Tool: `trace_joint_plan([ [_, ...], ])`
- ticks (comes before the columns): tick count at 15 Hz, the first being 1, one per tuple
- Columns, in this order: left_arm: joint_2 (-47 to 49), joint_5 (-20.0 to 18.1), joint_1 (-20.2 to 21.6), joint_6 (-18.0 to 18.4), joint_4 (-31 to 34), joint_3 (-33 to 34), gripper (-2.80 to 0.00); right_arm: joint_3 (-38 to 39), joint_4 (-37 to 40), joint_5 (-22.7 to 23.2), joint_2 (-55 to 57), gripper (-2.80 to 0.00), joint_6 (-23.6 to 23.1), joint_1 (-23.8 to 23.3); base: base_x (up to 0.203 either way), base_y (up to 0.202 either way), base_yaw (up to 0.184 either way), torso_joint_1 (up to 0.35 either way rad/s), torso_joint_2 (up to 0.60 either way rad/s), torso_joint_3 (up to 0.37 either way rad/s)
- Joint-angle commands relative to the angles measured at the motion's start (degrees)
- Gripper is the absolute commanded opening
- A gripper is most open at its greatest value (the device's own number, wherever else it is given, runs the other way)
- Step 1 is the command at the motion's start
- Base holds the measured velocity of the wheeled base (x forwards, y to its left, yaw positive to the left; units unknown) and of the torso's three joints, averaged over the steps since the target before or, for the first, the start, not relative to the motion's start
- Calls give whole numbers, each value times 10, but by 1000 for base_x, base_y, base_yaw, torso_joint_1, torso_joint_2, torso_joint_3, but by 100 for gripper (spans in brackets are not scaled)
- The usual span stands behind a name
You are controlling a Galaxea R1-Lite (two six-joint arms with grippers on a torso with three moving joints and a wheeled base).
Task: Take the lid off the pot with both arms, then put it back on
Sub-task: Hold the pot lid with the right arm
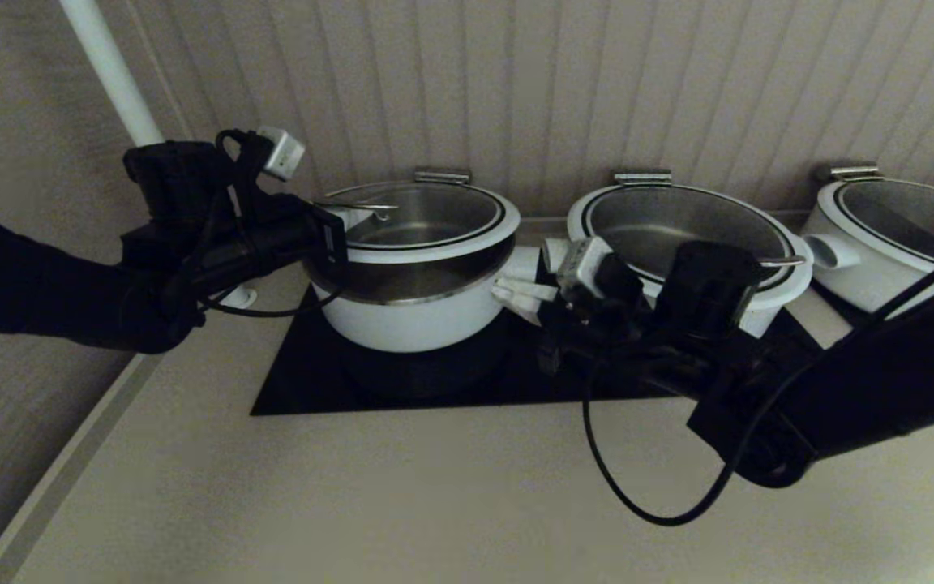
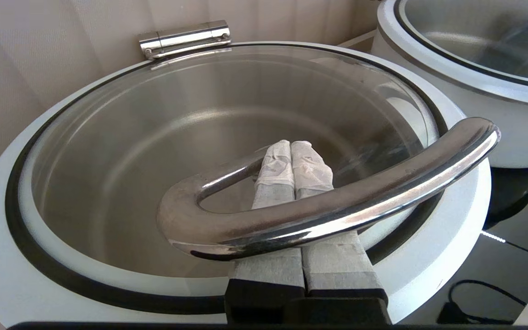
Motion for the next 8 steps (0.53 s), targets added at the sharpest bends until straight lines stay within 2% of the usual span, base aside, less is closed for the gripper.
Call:
trace_joint_plan([
  [1, 4, 0, 5, 0, -2, -1, -280, -21, -7, -6, 33, -280, -3, 1, 0, 0, 0, 0, 0, 0],
  [8, 10, -1, 15, -1, -2, -23, -280, -69, -15, -10, 89, -280, -3, 1, 0, 0, 0, 0, 0, 0],
])
